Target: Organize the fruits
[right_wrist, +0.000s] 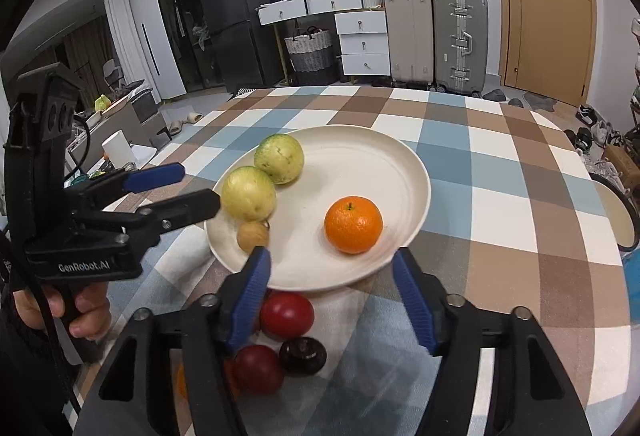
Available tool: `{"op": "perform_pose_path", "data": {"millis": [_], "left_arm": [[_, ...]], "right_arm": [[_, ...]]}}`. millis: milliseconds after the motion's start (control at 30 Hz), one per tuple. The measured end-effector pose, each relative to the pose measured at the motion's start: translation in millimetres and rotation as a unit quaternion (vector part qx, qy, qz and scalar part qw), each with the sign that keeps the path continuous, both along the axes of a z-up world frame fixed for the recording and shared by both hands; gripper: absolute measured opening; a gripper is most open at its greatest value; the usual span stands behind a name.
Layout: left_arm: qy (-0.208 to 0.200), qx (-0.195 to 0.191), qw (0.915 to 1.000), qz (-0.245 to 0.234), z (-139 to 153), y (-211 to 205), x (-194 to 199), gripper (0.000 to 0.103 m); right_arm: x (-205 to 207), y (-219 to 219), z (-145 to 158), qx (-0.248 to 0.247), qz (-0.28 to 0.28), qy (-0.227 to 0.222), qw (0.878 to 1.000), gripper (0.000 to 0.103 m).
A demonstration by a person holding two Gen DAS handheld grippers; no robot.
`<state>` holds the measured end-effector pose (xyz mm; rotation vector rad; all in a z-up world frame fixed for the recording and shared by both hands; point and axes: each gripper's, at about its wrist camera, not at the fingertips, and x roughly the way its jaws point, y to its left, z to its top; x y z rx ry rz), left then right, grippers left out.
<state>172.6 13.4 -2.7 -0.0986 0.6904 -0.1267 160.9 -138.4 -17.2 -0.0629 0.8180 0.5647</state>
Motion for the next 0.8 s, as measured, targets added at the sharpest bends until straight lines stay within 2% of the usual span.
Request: {"op": "perform_pose_path", "data": {"millis": [100,133,200,267,467,800], "left_arm": [[-0.003,0.003,1.0000,0.005,5,1,-11,0.085],[-0.005,0.004,0.9999,0.008,7,2,-16,0.087],[-0.007,0.007,0.9999,0.011,9,3,-24,0.093],[-0.007,0.009,0.9998,0.014,11,3,-33,0.102],[-0.021,0.021,0.9995,0.014,21,-2,-63,0.102],[-0.020,0.018,0.9996,0.009,24,-15,-96,0.102]], "right_arm": [[-6,-6,3,0.007,-0.005,0.002,1.000,0.084],[-8,-8,4,0.008,-0.006,0.004,1.000,0.089],[-12,-10,7,0.008,-0.011,-0.001,1.000,0.093],[-17,-14,9,0.008,-0.017,-0.002,1.000,0.103],[-31,-23,14,0.018,-0.026,-0.004,0.999,0.103],[-51,-34,12,0.016,-0.034,0.003,0.999,0.103]]}}
